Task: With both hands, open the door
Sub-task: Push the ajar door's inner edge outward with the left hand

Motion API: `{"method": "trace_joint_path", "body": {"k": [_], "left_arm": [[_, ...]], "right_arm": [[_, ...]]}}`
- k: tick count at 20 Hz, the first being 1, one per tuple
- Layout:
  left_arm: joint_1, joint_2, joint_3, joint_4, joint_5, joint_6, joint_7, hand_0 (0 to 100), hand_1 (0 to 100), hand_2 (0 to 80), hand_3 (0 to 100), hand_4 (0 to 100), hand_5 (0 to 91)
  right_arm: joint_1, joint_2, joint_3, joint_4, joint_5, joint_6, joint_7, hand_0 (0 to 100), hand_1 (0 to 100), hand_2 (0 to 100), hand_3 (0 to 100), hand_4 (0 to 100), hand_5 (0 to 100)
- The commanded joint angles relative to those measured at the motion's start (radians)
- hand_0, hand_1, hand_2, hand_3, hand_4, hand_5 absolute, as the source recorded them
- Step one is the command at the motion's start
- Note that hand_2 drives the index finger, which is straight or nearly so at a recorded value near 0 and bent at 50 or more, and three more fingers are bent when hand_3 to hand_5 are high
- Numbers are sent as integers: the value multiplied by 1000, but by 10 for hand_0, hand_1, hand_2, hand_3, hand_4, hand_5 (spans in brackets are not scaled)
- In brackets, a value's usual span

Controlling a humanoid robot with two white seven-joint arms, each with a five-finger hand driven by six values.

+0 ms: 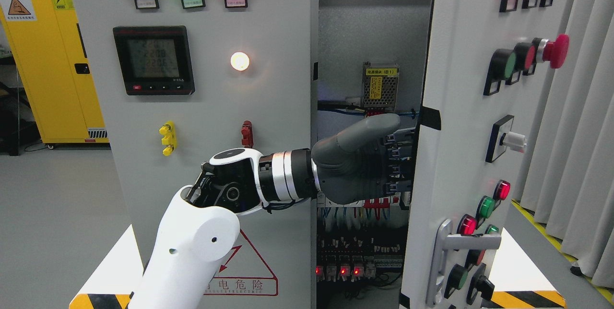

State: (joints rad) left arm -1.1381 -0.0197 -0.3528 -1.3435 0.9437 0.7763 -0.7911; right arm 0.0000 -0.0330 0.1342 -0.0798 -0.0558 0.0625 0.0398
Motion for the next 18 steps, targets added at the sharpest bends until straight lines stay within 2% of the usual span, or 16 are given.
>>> {"method": "trace_joint_path", "body": {"k": [1, 6, 9, 17, 18], "left_arm": [[-5, -80, -3, 3, -14, 0, 1, 120, 556, 0, 0, 0, 0], [-5, -95, -3, -5, -23, -3, 4, 120, 556, 0, 0, 0, 0], [-5, -160, 11, -5, -75, -3, 9, 120, 556, 0, 0, 0, 0], [4, -160, -5, -51, -75, 1, 12, 120, 556, 0, 0, 0, 0], [6, -160, -9, -60, -75, 3, 27, 120, 556, 0, 0, 0, 0]], "right_arm": [[20, -4, -2, -1, -1, 0, 2, 0, 500, 40, 0, 0, 0], [20, -4, -2, 0, 1, 0, 2, 0, 500, 40, 0, 0, 0], [20, -4, -4, 0, -1, 0, 2, 0, 500, 40, 0, 0, 0], [20, -1, -5, 0, -1, 0, 2, 0, 500, 40, 0, 0, 0], [20, -1, -5, 0, -1, 0, 2, 0, 500, 40, 0, 0, 0]]}}
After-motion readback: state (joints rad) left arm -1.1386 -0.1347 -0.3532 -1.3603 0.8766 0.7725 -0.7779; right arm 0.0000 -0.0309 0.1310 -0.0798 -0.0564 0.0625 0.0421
